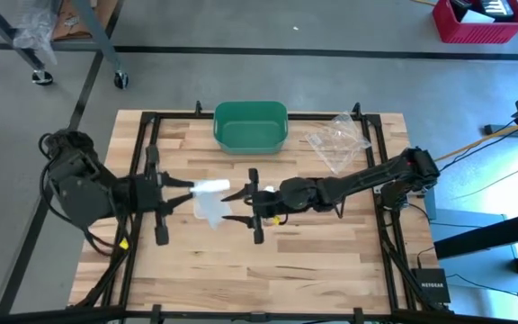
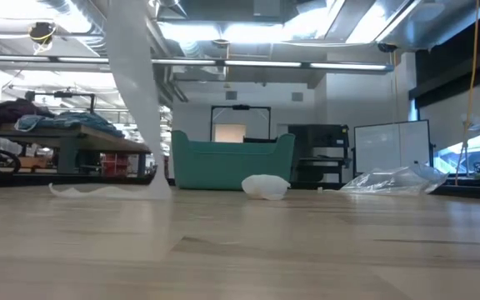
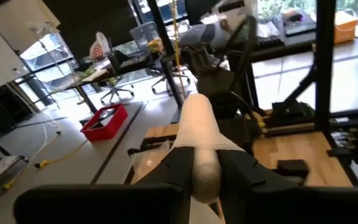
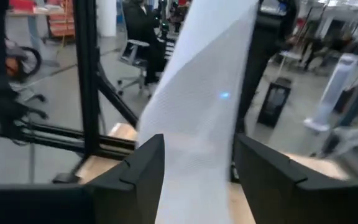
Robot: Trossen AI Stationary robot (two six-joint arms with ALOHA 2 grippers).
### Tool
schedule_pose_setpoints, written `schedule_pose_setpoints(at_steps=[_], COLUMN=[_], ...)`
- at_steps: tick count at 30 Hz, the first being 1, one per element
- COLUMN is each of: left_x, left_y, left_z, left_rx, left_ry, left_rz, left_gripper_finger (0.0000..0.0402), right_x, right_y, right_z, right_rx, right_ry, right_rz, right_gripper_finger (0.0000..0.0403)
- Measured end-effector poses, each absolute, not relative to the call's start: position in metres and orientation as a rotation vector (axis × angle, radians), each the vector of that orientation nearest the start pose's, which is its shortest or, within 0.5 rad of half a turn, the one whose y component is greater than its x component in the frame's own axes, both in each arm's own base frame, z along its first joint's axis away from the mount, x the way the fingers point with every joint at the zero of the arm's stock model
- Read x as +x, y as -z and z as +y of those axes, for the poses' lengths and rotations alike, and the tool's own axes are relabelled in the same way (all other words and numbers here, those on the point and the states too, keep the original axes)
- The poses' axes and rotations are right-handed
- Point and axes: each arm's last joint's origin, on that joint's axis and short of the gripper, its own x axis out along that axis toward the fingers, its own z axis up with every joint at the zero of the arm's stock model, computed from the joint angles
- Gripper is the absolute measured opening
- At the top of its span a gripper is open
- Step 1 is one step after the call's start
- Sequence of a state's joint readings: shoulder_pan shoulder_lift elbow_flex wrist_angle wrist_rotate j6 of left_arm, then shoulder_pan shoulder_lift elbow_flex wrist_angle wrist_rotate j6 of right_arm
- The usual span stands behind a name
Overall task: Roll bandage
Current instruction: Roll the bottom white bandage
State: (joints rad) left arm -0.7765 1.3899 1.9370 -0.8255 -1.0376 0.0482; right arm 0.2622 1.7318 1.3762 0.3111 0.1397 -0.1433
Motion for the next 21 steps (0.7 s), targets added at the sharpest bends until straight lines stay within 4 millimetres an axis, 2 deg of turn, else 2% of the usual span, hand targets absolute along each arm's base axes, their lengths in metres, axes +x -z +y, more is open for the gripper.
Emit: schedule_pose_setpoints(at_steps=[4,8,12,15,17,21], left_x=[0.184,0.19,0.2,0.206,0.211,0.224], left_y=[-0.52,-0.52,-0.524,-0.532,-0.537,-0.542], left_z=[-0.139,-0.135,-0.129,-0.124,-0.118,-0.102], left_rx=[0.268,0.263,0.278,0.312,0.334,0.315], left_ry=[-0.276,-0.226,-0.082,-0.037,-0.045,-0.138], left_rz=[0.176,0.187,0.159,0.095,0.051,-0.02], left_gripper_finger=[0.0045,0.0045,0.0045,0.0045,0.0045,0.0045], right_x=[0.394,0.384,0.359,0.332,0.317,0.302], right_y=[-0.329,-0.348,-0.379,-0.392,-0.392,-0.373], right_z=[0.102,0.098,0.095,0.097,0.104,0.122], right_rx=[-0.109,-0.11,-0.066,-0.066,-0.092,-0.15], right_ry=[-0.129,-0.099,-0.101,-0.073,-0.021,0.05], right_rz=[0.161,0.267,0.39,0.456,0.463,0.411], right_gripper_finger=[0.0199,0.0236,0.0277,0.0296,0.0301,0.0303])
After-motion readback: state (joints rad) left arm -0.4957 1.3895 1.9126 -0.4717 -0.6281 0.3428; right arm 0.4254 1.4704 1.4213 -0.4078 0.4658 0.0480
